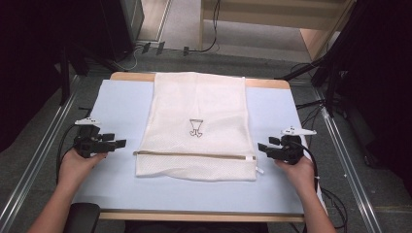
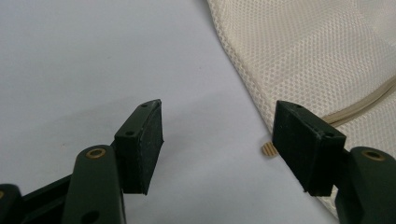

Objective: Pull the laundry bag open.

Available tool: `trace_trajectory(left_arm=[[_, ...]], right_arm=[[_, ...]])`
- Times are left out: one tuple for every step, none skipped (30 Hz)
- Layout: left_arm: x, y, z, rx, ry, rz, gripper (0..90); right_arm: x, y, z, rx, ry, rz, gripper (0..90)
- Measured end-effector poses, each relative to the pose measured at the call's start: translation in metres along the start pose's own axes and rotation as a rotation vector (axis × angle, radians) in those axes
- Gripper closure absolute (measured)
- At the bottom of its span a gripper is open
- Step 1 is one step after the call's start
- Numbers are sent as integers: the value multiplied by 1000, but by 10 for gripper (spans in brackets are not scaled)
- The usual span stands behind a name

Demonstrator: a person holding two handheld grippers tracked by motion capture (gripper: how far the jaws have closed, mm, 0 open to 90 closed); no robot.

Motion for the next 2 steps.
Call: trace_trajectory(left_arm=[[0, 0, 0, 0, -1, -2, 342], [0, 1, 0, 1, -2, -1, 341]], right_arm=[[0, 0, 0, 0, 1, 0, 397], [0, 0, 0, -1, 1, -1, 397]])
Point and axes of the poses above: each handheld gripper's, and its own axes: y roughly forward along the jaws, z roughly out of its top, x roughly to its right, the point moved 6 cm from there along y, roughly forward along the jaws, and after that the axes turned 15 degrees about -z, right-handed, at the moved point
